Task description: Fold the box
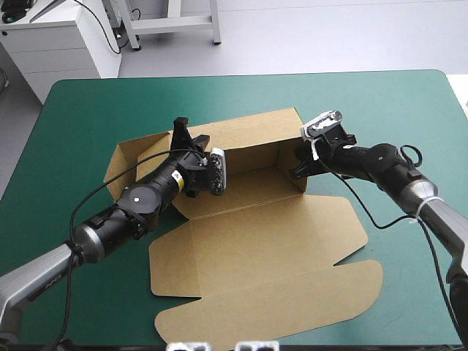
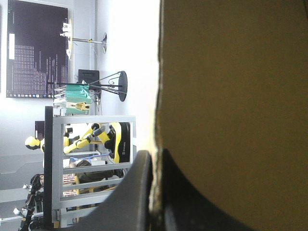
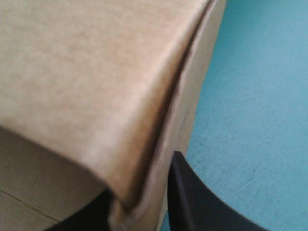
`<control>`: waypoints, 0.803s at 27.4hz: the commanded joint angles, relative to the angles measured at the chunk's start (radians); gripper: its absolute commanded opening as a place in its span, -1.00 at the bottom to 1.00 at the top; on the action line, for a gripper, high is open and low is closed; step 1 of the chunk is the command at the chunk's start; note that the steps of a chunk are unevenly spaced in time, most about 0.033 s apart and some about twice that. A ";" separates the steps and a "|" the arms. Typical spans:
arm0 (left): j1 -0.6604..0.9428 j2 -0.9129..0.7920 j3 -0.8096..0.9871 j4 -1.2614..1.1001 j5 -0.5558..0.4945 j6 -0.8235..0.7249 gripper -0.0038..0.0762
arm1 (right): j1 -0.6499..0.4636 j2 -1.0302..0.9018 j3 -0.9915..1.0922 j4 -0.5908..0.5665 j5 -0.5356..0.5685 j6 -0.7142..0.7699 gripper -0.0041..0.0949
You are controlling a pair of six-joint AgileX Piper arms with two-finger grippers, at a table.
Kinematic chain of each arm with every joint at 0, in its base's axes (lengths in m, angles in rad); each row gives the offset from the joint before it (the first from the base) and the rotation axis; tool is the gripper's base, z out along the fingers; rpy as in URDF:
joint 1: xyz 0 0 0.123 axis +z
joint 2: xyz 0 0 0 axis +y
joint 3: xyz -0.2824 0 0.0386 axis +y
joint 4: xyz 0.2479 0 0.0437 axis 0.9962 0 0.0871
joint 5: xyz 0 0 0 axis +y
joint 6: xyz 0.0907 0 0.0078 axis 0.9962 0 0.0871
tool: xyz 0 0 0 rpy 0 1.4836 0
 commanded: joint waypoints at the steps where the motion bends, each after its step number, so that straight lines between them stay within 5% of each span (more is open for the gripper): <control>1: -0.004 -0.026 -0.020 0.000 -0.019 -0.012 -0.92 | 0.003 -0.046 -0.043 0.056 0.052 0.004 -0.95; 7: -0.006 -0.028 -0.020 -0.002 -0.036 -0.012 -0.78 | 0.003 -0.046 -0.043 0.056 -0.019 0.061 -0.95; 16: -0.049 -0.038 -0.020 -0.004 -0.055 -0.021 0.33 | 0.003 -0.046 -0.043 0.056 -0.034 0.109 -0.95; 22: -0.244 -0.121 -0.020 -0.007 0.015 -0.021 0.35 | 0.003 -0.046 -0.043 0.052 -0.035 0.132 -0.95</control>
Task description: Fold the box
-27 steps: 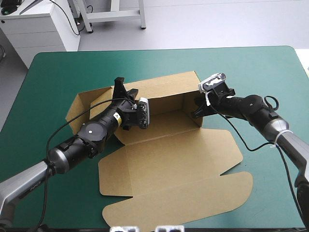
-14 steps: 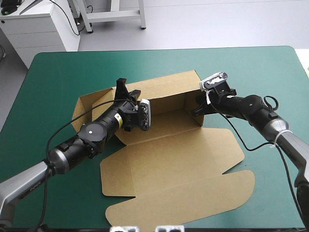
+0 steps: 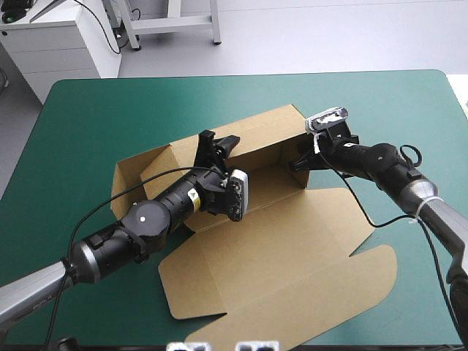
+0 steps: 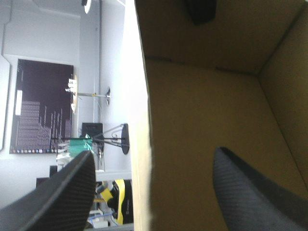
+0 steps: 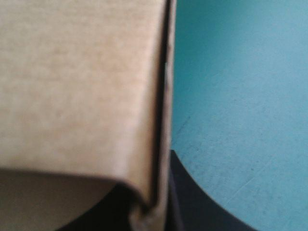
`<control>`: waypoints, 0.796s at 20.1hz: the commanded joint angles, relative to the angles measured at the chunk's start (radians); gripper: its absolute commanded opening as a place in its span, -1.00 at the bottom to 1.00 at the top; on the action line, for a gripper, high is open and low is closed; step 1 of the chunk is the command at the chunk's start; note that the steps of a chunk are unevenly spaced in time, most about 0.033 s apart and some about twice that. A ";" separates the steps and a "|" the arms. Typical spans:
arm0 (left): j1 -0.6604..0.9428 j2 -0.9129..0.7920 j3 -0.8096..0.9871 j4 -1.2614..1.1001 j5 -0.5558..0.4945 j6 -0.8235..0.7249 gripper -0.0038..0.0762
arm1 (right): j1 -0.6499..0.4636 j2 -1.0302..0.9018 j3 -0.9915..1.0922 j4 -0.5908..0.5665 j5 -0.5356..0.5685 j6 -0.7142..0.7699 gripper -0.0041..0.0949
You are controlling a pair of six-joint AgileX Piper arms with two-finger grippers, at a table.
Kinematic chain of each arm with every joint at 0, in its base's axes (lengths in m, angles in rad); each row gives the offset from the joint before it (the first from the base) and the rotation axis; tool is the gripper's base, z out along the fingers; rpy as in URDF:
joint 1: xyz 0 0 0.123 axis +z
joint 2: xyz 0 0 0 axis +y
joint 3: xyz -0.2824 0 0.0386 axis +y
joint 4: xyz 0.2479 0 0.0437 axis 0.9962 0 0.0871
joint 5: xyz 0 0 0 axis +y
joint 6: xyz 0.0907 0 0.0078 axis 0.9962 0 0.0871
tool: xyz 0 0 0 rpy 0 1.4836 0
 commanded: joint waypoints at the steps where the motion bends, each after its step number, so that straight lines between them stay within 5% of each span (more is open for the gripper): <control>1: -0.098 -0.064 -0.022 -0.003 0.065 -0.016 0.35 | 0.001 -0.046 -0.040 0.052 0.020 0.012 -0.95; 3: -0.176 -0.092 -0.022 -0.003 0.104 -0.016 0.34 | 0.001 -0.046 -0.040 0.052 0.020 0.012 -0.95; 5: -0.264 -0.110 -0.022 -0.003 0.154 -0.016 0.13 | 0.001 -0.046 -0.040 0.052 0.020 0.012 -0.95; 7: -0.337 -0.118 -0.022 -0.011 0.210 -0.016 -0.89 | 0.001 -0.046 -0.040 0.047 0.020 0.009 -0.95; 16: -0.345 -0.119 -0.236 -0.439 0.230 0.137 -0.86 | 0.001 -0.046 -0.040 0.035 0.020 0.008 -0.95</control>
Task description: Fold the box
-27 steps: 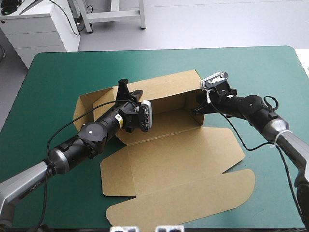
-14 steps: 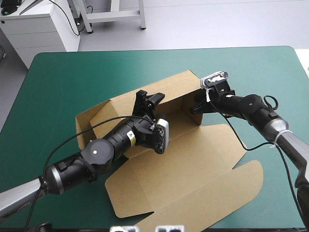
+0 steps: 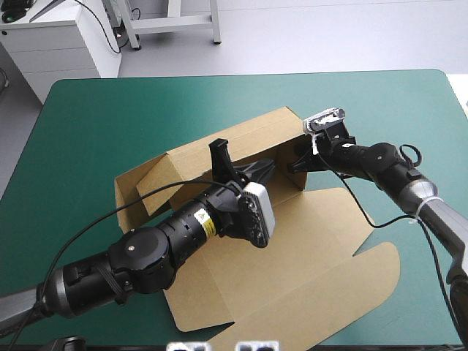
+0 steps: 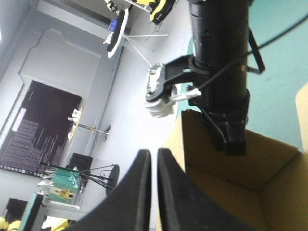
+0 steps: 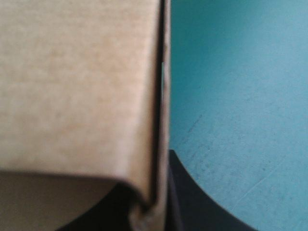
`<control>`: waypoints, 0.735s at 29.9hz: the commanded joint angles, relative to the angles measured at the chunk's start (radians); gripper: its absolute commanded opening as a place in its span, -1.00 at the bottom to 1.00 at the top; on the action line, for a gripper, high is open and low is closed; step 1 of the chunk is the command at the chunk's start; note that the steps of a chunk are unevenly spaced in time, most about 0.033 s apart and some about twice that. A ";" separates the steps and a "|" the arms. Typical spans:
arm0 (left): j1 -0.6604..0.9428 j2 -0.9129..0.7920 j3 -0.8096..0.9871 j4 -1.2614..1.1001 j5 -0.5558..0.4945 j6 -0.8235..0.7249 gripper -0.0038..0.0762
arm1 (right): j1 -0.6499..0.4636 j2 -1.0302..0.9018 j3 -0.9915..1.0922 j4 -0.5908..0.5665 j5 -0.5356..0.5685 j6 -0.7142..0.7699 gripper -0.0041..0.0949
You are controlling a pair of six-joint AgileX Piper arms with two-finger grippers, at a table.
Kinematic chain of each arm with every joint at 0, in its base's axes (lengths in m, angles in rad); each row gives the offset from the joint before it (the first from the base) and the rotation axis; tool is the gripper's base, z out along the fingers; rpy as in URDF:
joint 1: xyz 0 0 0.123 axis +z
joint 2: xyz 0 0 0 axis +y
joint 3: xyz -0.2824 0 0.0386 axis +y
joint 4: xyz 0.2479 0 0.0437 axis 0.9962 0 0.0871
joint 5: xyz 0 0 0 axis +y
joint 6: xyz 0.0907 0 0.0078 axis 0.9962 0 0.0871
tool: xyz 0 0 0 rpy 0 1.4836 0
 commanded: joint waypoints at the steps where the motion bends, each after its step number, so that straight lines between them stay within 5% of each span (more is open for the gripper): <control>1: -0.007 -0.029 -0.123 -0.189 0.048 0.126 -0.86 | -0.002 -0.045 -0.036 0.031 -0.013 0.007 -0.95; 5: 0.024 -0.029 -0.238 -0.564 0.208 0.425 -0.86 | -0.002 -0.045 -0.036 0.028 -0.013 0.007 -0.95; 10: 0.150 -0.019 -0.398 -1.008 0.573 0.804 -0.86 | -0.002 -0.045 -0.036 0.028 -0.015 0.007 -0.95; 22: 0.670 -0.013 -0.567 -1.418 0.824 0.861 -0.86 | -0.002 -0.047 -0.036 -0.029 0.002 0.007 -0.95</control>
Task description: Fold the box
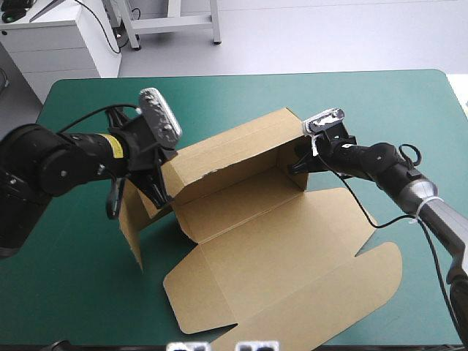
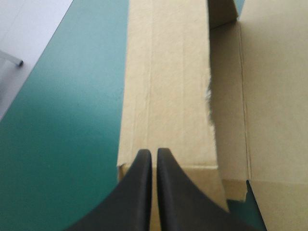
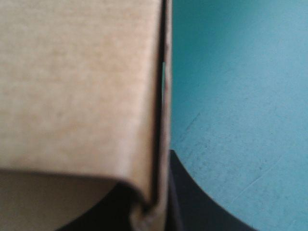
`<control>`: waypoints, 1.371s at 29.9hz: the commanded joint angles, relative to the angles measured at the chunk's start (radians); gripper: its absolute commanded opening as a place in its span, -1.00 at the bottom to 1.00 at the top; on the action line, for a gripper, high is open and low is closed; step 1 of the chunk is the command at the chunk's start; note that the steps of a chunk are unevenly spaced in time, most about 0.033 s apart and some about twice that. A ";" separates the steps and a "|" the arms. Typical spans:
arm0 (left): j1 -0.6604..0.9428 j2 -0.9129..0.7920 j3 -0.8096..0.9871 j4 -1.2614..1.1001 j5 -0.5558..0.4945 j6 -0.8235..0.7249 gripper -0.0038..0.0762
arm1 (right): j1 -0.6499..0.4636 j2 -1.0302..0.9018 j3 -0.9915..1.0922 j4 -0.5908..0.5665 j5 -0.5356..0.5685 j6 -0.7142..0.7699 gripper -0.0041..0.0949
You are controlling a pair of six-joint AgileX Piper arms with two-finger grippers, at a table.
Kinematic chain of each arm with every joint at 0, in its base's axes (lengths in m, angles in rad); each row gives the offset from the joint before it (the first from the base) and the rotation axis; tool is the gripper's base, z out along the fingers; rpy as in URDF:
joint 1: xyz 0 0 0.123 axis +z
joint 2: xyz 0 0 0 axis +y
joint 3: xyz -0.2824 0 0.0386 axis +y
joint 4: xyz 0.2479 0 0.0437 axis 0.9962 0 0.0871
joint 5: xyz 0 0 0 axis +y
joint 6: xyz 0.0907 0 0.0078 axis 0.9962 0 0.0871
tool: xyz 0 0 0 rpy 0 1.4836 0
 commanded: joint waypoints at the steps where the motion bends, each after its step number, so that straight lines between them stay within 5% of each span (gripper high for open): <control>1: 0.151 -0.023 -0.042 -0.089 0.003 -0.011 -0.86 | -0.002 -0.047 -0.036 -0.007 0.005 0.007 -0.95; 13: 0.636 -0.023 -0.040 -0.306 0.016 -0.056 -0.87 | -0.004 -0.131 -0.036 -0.213 0.025 0.107 -0.95; 27: 0.645 -0.023 -0.040 -0.226 0.020 -0.076 -0.93 | -0.004 -0.165 -0.241 -0.723 0.373 0.672 -0.95; 41: 0.645 -0.023 -0.040 -0.222 0.012 -0.076 -0.93 | -0.004 0.061 -0.539 -0.840 0.722 0.950 -0.95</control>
